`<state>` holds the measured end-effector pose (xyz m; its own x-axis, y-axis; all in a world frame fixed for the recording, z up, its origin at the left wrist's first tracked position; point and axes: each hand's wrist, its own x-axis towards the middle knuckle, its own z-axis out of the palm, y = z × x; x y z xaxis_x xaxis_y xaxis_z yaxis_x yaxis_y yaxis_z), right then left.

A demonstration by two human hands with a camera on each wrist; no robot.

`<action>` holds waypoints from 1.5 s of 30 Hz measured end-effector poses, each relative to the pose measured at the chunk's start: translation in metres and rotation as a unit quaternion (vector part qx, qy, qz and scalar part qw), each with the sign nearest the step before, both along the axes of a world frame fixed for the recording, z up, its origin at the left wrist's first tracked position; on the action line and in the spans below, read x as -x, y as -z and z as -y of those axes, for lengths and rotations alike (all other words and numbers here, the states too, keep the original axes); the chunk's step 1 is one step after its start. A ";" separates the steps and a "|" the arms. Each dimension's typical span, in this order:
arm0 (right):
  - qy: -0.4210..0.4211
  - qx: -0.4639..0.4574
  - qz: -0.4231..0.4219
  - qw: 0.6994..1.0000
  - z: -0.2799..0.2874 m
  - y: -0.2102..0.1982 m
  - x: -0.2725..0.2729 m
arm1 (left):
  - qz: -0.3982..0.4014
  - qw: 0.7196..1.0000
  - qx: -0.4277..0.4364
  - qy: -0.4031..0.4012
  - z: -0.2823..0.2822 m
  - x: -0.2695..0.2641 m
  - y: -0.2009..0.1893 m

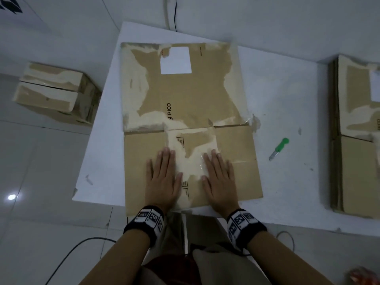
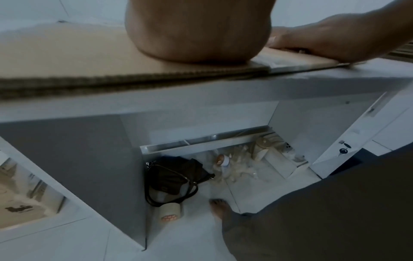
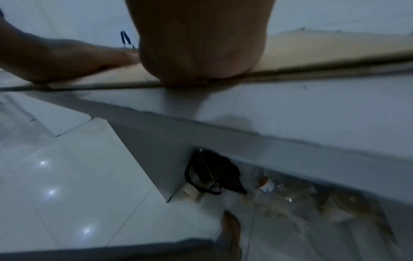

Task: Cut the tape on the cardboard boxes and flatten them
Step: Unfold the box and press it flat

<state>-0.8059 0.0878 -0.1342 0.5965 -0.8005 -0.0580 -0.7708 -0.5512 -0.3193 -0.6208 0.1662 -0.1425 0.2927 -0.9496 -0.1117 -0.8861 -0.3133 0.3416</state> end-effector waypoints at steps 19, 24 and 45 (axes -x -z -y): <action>0.023 0.012 0.029 0.999 0.157 0.001 -0.085 | -0.016 0.998 0.035 -0.050 0.154 -0.063 -0.001; 0.016 0.005 0.013 1.000 0.245 0.005 -0.130 | -0.030 0.999 0.013 -0.041 0.236 -0.112 0.001; 0.044 -0.065 0.005 0.997 0.258 -0.003 -0.101 | -0.024 0.998 0.002 -0.057 0.216 -0.140 -0.001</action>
<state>-0.7051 -0.1705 -0.1315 0.5245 -0.8364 -0.1591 -0.8115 -0.4347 -0.3905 -0.4804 -0.0498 -0.1412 0.3923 -0.9114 -0.1242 -0.8274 -0.4087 0.3853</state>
